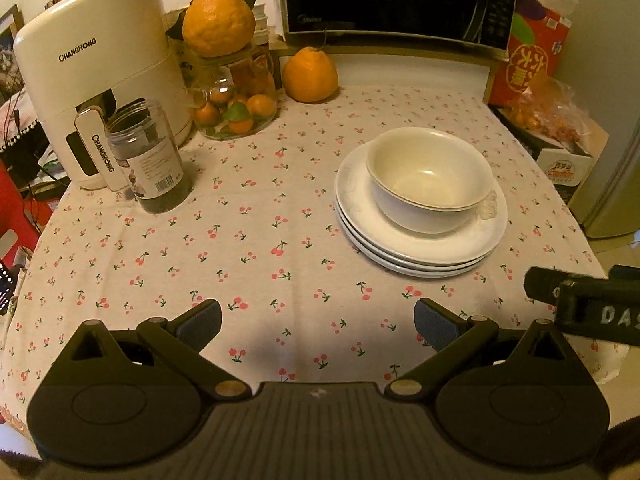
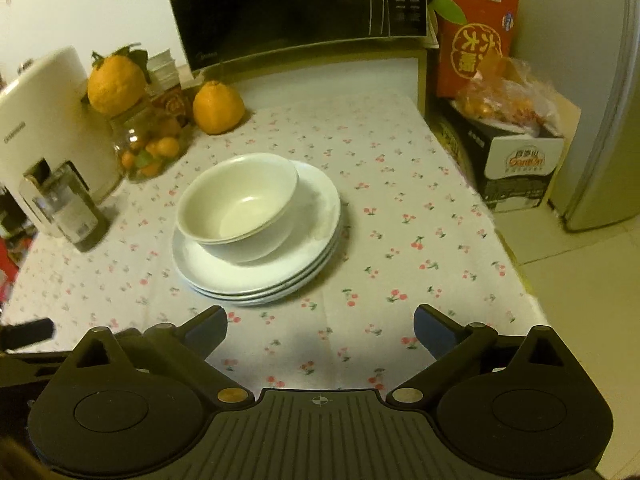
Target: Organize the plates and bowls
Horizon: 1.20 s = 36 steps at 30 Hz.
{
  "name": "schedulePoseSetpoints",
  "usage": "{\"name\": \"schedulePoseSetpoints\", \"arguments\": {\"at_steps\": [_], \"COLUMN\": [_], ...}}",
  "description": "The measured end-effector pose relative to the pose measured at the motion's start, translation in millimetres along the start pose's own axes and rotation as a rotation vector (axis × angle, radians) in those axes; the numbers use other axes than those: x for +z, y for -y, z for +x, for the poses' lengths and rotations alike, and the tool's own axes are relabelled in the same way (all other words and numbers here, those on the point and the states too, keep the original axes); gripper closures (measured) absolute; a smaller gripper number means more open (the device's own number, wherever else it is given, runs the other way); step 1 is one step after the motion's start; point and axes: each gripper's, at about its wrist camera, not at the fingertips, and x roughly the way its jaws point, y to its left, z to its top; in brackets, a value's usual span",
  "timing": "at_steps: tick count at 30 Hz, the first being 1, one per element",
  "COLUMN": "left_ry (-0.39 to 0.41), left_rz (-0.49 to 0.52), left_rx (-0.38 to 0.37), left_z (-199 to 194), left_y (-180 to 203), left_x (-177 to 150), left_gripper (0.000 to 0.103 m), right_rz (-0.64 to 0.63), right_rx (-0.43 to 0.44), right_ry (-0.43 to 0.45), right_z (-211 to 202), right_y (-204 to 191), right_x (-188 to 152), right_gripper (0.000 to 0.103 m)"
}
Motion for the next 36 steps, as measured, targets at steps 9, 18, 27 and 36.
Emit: {"name": "schedulePoseSetpoints", "arguments": {"at_steps": [9,18,27,36], "left_ry": [-0.015,-0.032,-0.043,-0.046], "left_rz": [-0.029,-0.039,-0.046,-0.049], "left_rx": [0.045,0.061,0.061,0.061], "left_z": [8,8,8,8], "left_y": [1,-2,-5,-5], "left_x": [-2,-6,-6,-7], "left_gripper": [0.000,0.000,0.000,0.000], "right_rz": [-0.053,-0.071,-0.079,-0.081], "right_rx": [-0.013,-0.011,-0.012,-0.016], "right_ry": [-0.009,-0.001,-0.003,-0.005], "right_z": [5,4,4,6], "right_y": [-8,-16,-20,-20], "right_x": [-3,-3,-4,-4], "right_gripper": [0.002,0.002,0.002,0.002]}}
